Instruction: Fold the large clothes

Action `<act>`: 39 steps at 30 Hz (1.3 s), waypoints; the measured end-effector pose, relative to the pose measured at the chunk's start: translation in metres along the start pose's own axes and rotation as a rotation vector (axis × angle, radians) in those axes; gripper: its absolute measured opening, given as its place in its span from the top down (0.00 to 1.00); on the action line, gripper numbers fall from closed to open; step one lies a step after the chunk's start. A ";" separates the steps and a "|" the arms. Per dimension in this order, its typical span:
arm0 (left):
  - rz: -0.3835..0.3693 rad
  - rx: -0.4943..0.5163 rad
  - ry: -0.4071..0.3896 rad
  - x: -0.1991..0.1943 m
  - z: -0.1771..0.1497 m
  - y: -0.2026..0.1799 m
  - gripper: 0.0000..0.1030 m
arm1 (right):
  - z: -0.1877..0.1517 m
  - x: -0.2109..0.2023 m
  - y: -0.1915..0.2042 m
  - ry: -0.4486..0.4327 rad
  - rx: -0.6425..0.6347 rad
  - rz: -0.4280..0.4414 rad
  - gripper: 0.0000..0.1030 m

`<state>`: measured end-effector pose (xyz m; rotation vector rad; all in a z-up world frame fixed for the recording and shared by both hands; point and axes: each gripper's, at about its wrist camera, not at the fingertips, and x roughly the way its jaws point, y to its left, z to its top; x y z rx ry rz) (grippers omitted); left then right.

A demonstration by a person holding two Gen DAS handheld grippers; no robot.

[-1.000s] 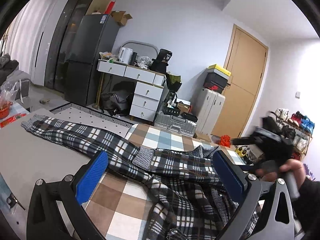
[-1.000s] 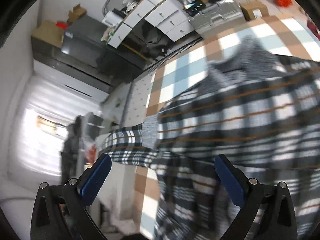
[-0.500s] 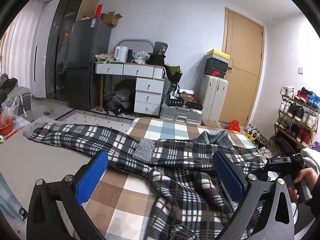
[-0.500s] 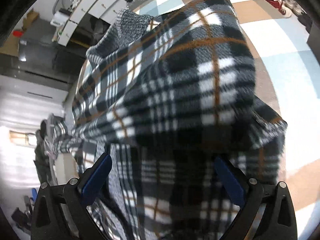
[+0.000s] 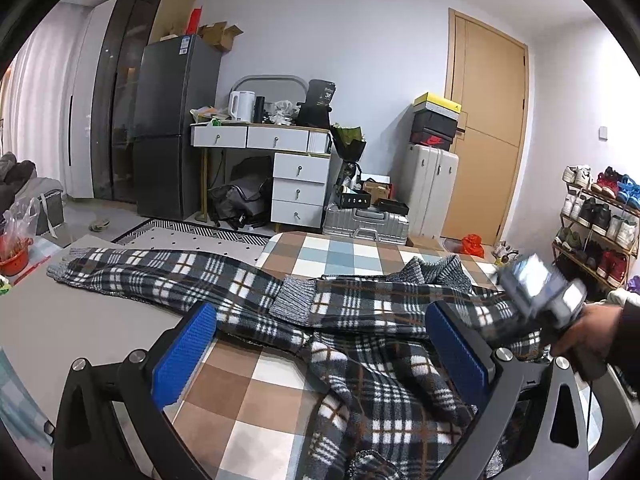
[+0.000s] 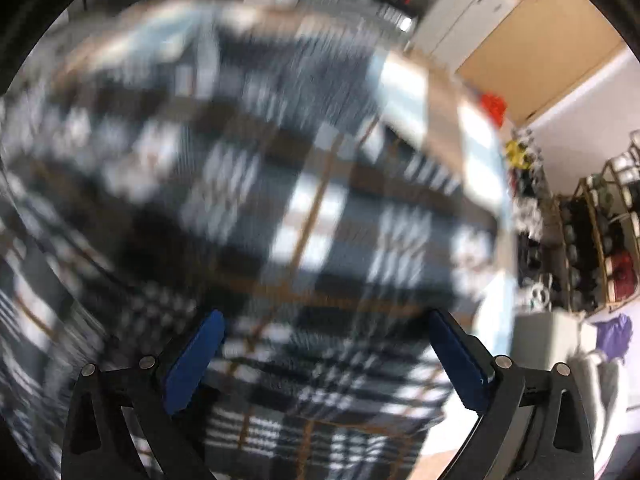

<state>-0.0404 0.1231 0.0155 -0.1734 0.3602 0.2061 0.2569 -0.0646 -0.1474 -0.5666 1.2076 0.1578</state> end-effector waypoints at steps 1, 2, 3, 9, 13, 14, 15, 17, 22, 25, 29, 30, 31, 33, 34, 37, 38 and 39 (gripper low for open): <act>-0.004 -0.004 0.001 0.001 0.001 0.001 0.01 | -0.004 0.002 0.001 -0.017 0.003 0.005 0.00; -0.010 -0.011 0.004 0.001 0.001 0.002 0.01 | -0.010 0.000 -0.004 -0.065 0.031 0.026 0.00; -0.016 -0.019 0.010 0.002 0.002 0.003 0.01 | -0.017 0.001 -0.014 -0.063 0.047 0.053 0.00; -0.039 -0.049 0.035 0.006 0.003 0.005 0.01 | -0.035 -0.023 -0.066 -0.176 0.237 0.265 0.00; -0.035 -0.039 0.023 0.005 0.003 0.004 0.01 | -0.046 0.009 -0.071 -0.026 0.243 0.188 0.00; -0.028 -0.030 0.013 0.004 0.003 0.004 0.01 | -0.046 0.015 -0.070 0.012 0.237 0.172 0.01; -0.020 -0.021 0.004 0.004 0.004 0.004 0.01 | -0.050 0.013 -0.073 -0.003 0.273 0.191 0.01; 0.004 -0.013 -0.005 0.005 0.004 0.008 0.01 | -0.052 -0.003 -0.082 -0.028 0.345 0.258 0.01; -0.001 -0.040 0.077 0.024 0.005 0.023 0.01 | -0.083 -0.084 -0.088 -0.249 0.429 0.558 0.00; 0.001 -0.074 0.124 0.031 0.004 0.034 0.01 | -0.111 -0.142 -0.062 -0.385 0.382 0.689 0.00; 0.010 -0.217 0.255 0.038 0.001 0.060 0.01 | -0.155 -0.190 -0.042 -0.513 0.405 1.021 0.00; 0.014 -0.233 0.267 0.038 0.001 0.067 0.01 | -0.165 -0.194 -0.033 -0.534 0.423 1.119 0.00; 0.030 -0.225 0.273 0.037 0.002 0.070 0.01 | -0.176 -0.197 -0.023 -0.542 0.431 1.206 0.00; 0.108 -0.204 0.277 0.032 0.007 0.087 0.01 | -0.183 -0.206 -0.005 -0.549 0.421 1.318 0.00; 0.152 -0.217 0.267 0.027 0.010 0.100 0.01 | -0.188 -0.204 0.004 -0.559 0.389 1.363 0.00; 0.228 -0.320 0.270 0.017 0.025 0.157 0.01 | -0.199 -0.197 0.022 -0.660 0.303 1.368 0.00; 0.239 -0.366 0.283 0.017 0.029 0.181 0.01 | -0.200 -0.193 0.026 -0.682 0.303 1.333 0.00; 0.244 -0.403 0.291 0.018 0.031 0.199 0.01 | -0.200 -0.186 0.030 -0.696 0.309 1.300 0.00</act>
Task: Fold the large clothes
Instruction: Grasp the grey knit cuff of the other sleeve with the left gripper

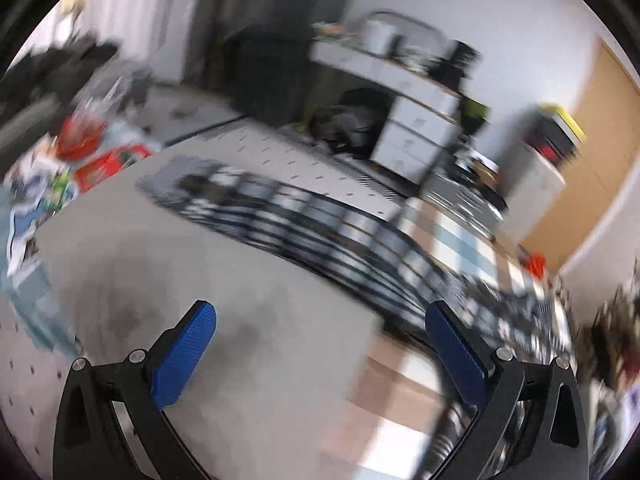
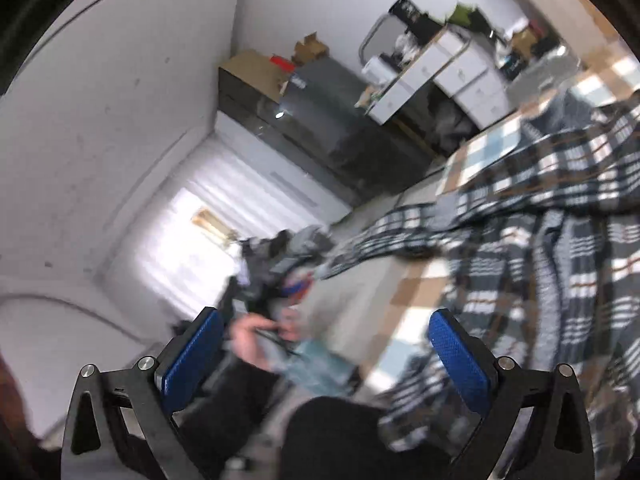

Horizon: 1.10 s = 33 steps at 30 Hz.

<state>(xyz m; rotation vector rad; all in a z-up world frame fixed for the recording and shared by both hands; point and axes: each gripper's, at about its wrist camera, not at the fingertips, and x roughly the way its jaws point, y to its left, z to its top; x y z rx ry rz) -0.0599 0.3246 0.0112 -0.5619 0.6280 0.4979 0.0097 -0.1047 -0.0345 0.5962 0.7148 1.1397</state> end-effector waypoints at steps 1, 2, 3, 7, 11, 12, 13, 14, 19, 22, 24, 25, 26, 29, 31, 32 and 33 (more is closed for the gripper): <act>0.001 -0.042 0.013 0.005 0.012 0.021 0.01 | -0.004 0.004 -0.008 -0.010 0.002 -0.022 0.00; 0.007 -0.083 0.024 0.011 0.021 0.040 0.01 | -0.007 0.008 -0.015 -0.005 0.022 -0.041 0.00; 0.025 -0.121 0.032 0.016 0.029 0.059 0.01 | -0.010 0.012 -0.024 0.013 0.052 -0.065 0.00; 0.025 -0.231 0.061 0.046 0.052 0.124 0.01 | -0.013 0.004 -0.046 0.024 0.103 -0.056 0.00; -0.064 -0.413 0.256 0.100 0.057 0.166 0.01 | -0.007 -0.006 -0.042 -0.030 0.079 -0.080 0.00; -0.073 -0.423 0.269 0.110 0.058 0.170 0.01 | -0.006 -0.008 -0.041 -0.034 0.090 -0.074 0.00; -0.074 -0.431 0.268 0.112 0.062 0.174 0.01 | -0.008 -0.010 -0.044 -0.031 0.101 -0.060 0.00; -0.071 -0.442 0.267 0.118 0.065 0.178 0.01 | -0.007 -0.008 -0.048 -0.027 0.122 -0.039 0.00; -0.143 -0.516 0.301 0.132 0.075 0.191 0.01 | -0.005 -0.005 -0.063 -0.041 0.185 -0.047 0.00; -0.189 -0.495 0.323 0.135 0.083 0.187 0.01 | -0.005 -0.005 -0.069 -0.040 0.210 -0.031 0.00; -0.183 -0.495 0.343 0.137 0.086 0.184 0.01 | -0.005 -0.005 -0.073 -0.035 0.228 -0.025 0.00; -0.188 -0.498 0.351 0.138 0.089 0.187 0.01 | -0.005 -0.006 -0.074 -0.041 0.234 -0.025 0.00; -0.214 -0.501 0.369 0.141 0.090 0.187 0.01 | -0.006 -0.006 -0.076 -0.047 0.242 -0.030 0.00; -0.238 -0.485 0.370 0.145 0.093 0.188 0.01 | -0.006 -0.004 -0.077 -0.044 0.254 -0.034 0.00; -0.232 -0.453 0.358 0.149 0.096 0.182 0.01 | -0.007 -0.001 -0.077 -0.033 0.253 -0.035 0.00; -0.227 -0.434 0.353 0.151 0.099 0.180 0.01 | -0.008 0.001 -0.078 -0.026 0.254 -0.040 0.00; -0.220 -0.423 0.349 0.151 0.100 0.176 0.01 | -0.010 0.003 -0.078 -0.017 0.254 -0.056 0.00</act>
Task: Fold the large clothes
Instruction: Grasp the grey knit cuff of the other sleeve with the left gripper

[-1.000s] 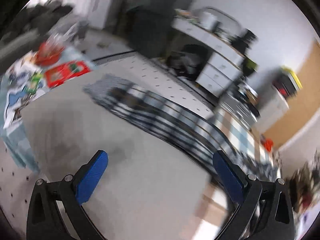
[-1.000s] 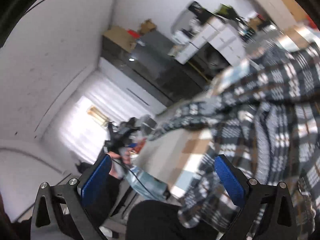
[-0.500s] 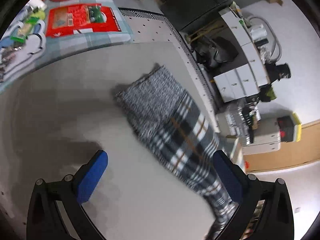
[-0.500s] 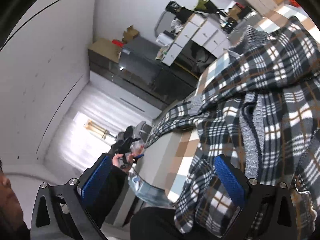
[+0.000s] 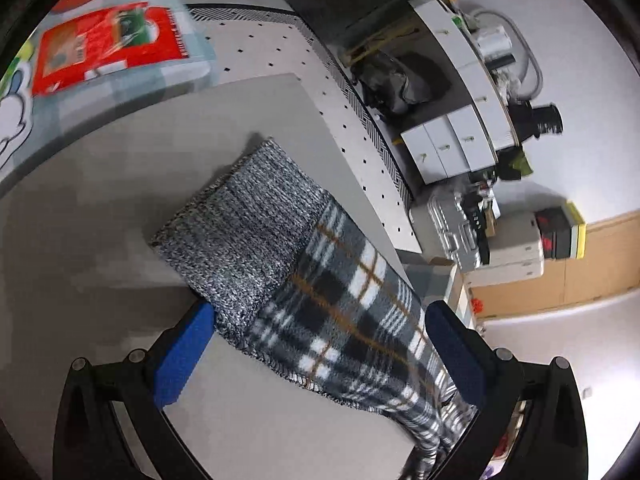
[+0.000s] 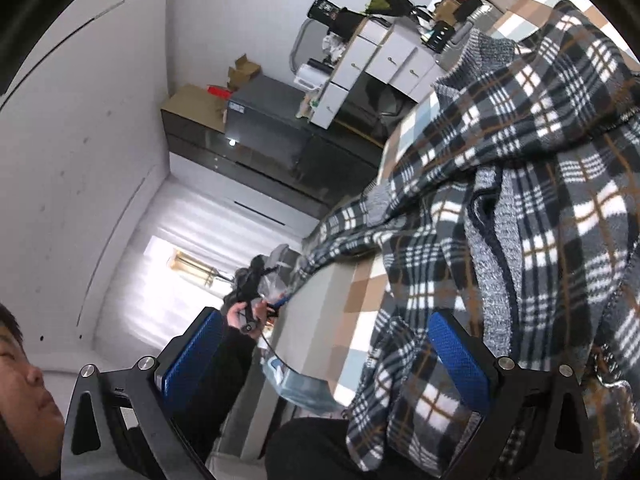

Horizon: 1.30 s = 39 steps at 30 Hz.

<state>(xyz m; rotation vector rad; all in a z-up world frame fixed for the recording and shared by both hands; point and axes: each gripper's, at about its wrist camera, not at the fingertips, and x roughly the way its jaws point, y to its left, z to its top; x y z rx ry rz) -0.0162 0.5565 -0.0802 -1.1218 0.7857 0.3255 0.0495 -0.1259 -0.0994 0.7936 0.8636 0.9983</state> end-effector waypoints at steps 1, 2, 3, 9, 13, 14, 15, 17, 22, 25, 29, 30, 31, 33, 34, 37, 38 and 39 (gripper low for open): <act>0.002 -0.002 -0.003 0.002 0.001 -0.001 0.04 | -0.001 0.001 0.000 0.004 -0.002 -0.009 0.00; 0.008 0.000 -0.011 0.002 0.003 0.000 0.06 | -0.003 0.002 0.000 0.008 -0.005 -0.014 0.00; 0.025 0.003 -0.027 0.003 0.003 -0.001 0.27 | -0.004 0.002 0.000 0.011 -0.012 -0.020 0.00; 0.114 -0.072 -0.125 0.000 0.000 0.012 0.87 | -0.005 0.002 0.003 0.005 -0.036 -0.042 0.00; 0.103 -0.054 -0.154 0.003 0.000 0.014 0.98 | -0.005 0.001 0.002 0.003 -0.030 -0.048 0.00; 0.098 -0.042 -0.169 0.003 0.000 0.013 0.98 | -0.005 0.001 0.002 0.002 -0.030 -0.050 0.00; 0.095 -0.030 -0.184 0.001 0.000 0.012 0.98 | -0.005 0.000 0.002 -0.002 -0.030 -0.051 0.00; 0.084 -0.001 -0.218 -0.005 -0.001 0.007 0.98 | -0.004 -0.002 0.003 -0.007 -0.031 -0.051 0.00; 0.036 0.037 -0.280 -0.016 0.002 -0.013 0.98 | -0.003 -0.006 0.002 -0.022 -0.022 -0.045 0.00; -0.034 0.043 -0.309 -0.027 0.003 -0.024 0.98 | -0.003 -0.009 0.004 -0.037 -0.026 -0.040 0.00; -0.062 0.134 -0.329 -0.038 -0.002 -0.065 0.98 | -0.002 -0.012 0.012 -0.047 -0.033 -0.009 0.00; -0.068 0.162 -0.339 -0.041 -0.005 -0.079 0.98 | -0.002 -0.014 0.015 -0.051 -0.039 0.001 0.00; -0.073 0.176 -0.339 -0.042 -0.007 -0.085 0.98 | -0.002 -0.016 0.017 -0.054 -0.047 0.008 0.00; -0.092 0.218 -0.338 -0.046 -0.015 -0.107 0.98 | -0.002 -0.021 0.021 -0.062 -0.062 0.021 0.00; -0.098 0.242 -0.339 -0.048 -0.019 -0.112 0.98 | -0.003 -0.022 0.022 -0.064 -0.063 0.025 0.00; -0.117 0.319 -0.322 -0.047 -0.035 -0.135 0.98 | -0.004 -0.025 0.022 -0.051 -0.053 0.037 0.00; -0.127 0.342 -0.307 -0.045 -0.042 -0.141 0.98 | -0.004 -0.027 0.022 -0.053 -0.049 0.046 0.00; -0.139 0.366 -0.293 -0.044 -0.050 -0.149 0.98 | -0.004 -0.029 0.023 -0.058 -0.050 0.055 0.00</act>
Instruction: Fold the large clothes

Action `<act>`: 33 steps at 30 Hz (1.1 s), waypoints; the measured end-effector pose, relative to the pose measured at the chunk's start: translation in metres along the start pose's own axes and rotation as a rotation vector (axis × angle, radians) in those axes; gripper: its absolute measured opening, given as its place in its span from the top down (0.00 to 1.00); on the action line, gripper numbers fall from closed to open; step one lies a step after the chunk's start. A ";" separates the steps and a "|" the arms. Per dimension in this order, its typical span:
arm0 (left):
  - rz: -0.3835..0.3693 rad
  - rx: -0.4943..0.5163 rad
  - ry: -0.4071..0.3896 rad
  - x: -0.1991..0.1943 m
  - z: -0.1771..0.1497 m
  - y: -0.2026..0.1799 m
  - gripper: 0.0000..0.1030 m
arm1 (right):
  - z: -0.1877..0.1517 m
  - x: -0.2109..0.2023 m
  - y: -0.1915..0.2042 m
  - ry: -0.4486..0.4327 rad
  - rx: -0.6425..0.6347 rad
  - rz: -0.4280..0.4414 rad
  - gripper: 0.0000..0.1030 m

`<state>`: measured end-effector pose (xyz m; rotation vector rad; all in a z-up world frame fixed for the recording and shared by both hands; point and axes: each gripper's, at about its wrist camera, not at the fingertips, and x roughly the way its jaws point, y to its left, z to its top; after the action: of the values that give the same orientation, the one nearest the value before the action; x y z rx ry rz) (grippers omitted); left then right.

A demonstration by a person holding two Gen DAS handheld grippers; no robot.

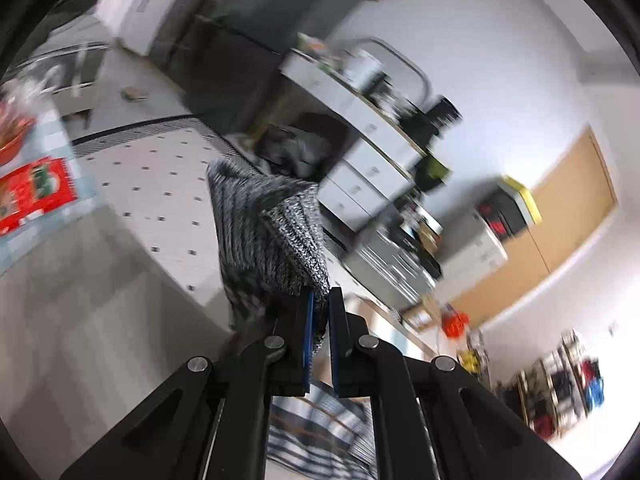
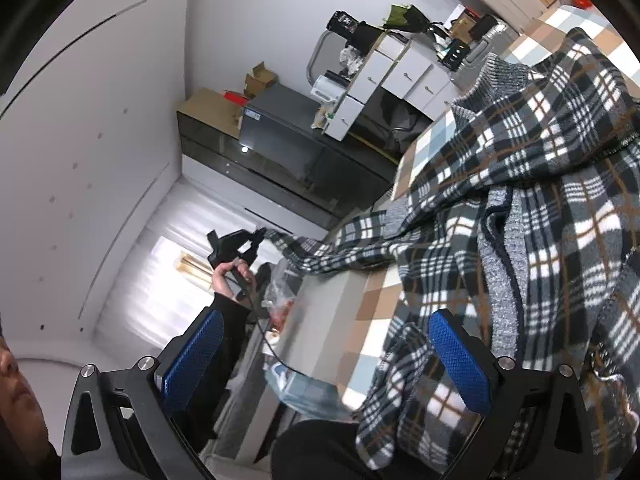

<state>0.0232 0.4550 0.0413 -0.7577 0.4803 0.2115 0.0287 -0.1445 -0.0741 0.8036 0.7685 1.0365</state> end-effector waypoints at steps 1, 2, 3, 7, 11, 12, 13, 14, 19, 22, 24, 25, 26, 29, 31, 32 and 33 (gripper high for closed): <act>-0.023 0.024 0.014 0.001 -0.005 -0.011 0.98 | 0.000 -0.003 0.001 -0.003 -0.004 0.002 0.00; -0.041 0.055 0.027 0.001 -0.011 -0.026 0.98 | 0.001 -0.005 0.004 -0.010 -0.010 0.008 0.00; -0.057 0.083 0.036 0.001 -0.017 -0.039 0.98 | 0.001 -0.008 0.006 -0.018 -0.018 0.011 0.00; -0.157 0.196 0.106 0.006 -0.043 -0.100 0.98 | 0.006 -0.021 0.011 -0.089 -0.041 -0.063 0.00; -0.235 0.303 0.195 0.015 -0.085 -0.165 0.98 | 0.014 -0.042 0.003 -0.184 -0.004 -0.115 0.00; -0.259 0.358 0.227 0.020 -0.103 -0.187 0.98 | 0.016 -0.050 -0.001 -0.220 0.011 -0.133 0.00; -0.279 0.381 0.241 0.022 -0.113 -0.199 0.98 | 0.019 -0.059 -0.007 -0.264 0.030 -0.161 0.00; -0.302 0.404 0.265 0.027 -0.127 -0.213 0.98 | 0.023 -0.069 -0.013 -0.301 0.058 -0.205 0.00; -0.382 0.450 0.396 0.063 -0.199 -0.261 0.98 | 0.035 -0.108 -0.039 -0.409 0.157 -0.258 0.00; -0.417 0.462 0.482 0.079 -0.245 -0.272 0.98 | 0.037 -0.126 -0.047 -0.461 0.172 -0.295 0.00; -0.395 0.511 0.504 0.089 -0.275 -0.280 0.98 | 0.038 -0.130 -0.051 -0.475 0.197 -0.297 0.00; -0.384 0.521 0.516 0.095 -0.285 -0.287 0.98 | 0.038 -0.133 -0.053 -0.481 0.213 -0.283 0.00; -0.377 0.518 0.520 0.102 -0.294 -0.292 0.98 | 0.038 -0.135 -0.056 -0.496 0.236 -0.263 0.00; -0.359 0.504 0.558 0.124 -0.320 -0.313 0.98 | 0.036 -0.146 -0.056 -0.534 0.253 -0.244 0.00; -0.333 0.529 0.581 0.133 -0.336 -0.326 0.98 | 0.035 -0.158 -0.053 -0.570 0.231 -0.270 0.00; -0.318 0.549 0.593 0.138 -0.343 -0.329 0.98 | 0.036 -0.163 -0.053 -0.586 0.219 -0.284 0.00; -0.301 0.574 0.599 0.142 -0.352 -0.334 0.98 | 0.036 -0.167 -0.054 -0.598 0.214 -0.297 0.00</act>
<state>0.1449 -0.0276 -0.0453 -0.3041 0.9329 -0.4377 0.0294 -0.3241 -0.0753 1.0779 0.4631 0.4108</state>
